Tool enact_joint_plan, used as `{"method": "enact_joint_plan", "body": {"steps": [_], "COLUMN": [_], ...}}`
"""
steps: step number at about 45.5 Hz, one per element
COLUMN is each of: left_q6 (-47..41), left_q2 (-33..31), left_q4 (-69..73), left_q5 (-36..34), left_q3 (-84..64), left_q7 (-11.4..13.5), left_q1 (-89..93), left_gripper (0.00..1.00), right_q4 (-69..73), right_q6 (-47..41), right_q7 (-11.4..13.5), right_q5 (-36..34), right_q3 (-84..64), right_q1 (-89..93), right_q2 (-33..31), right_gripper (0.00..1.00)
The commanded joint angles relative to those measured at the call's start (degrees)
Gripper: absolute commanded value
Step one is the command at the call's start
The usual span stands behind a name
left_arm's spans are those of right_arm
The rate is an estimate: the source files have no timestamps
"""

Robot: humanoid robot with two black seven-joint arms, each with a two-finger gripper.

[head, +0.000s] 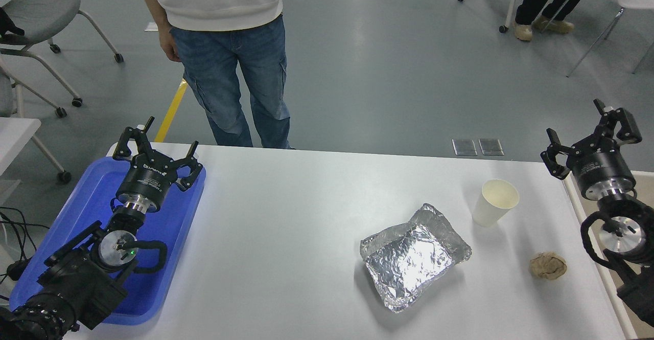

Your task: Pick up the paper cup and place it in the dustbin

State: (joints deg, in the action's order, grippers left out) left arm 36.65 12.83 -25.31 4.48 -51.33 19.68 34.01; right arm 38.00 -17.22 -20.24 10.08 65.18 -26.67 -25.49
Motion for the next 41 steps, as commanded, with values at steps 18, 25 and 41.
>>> {"method": "enact_joint_plan", "body": {"steps": [18,25,41], "left_q6": [0.0,0.0,0.0], "left_q2": [0.0,0.0,0.0], "left_q4": [0.0,0.0,0.0], "left_q5": [0.0,0.0,0.0], "left_q3": [0.0,0.0,0.0], "left_q7": [0.0,0.0,0.0], "left_q1": [0.0,0.0,0.0], "left_gripper": [1.00,1.00,1.00], "right_q4": [0.0,0.1,0.1], "right_q6": [0.0,0.0,0.0], "right_q7": [-0.1,-0.1,-0.1], "right_q5": [-0.1,-0.1,0.0], "right_q3": [-0.1,-0.3,-0.4], "right_q1": [0.8,1.2,1.1], "right_q2": [0.0,0.0,-0.1], "right_gripper": [1.00,1.00,1.00]}}
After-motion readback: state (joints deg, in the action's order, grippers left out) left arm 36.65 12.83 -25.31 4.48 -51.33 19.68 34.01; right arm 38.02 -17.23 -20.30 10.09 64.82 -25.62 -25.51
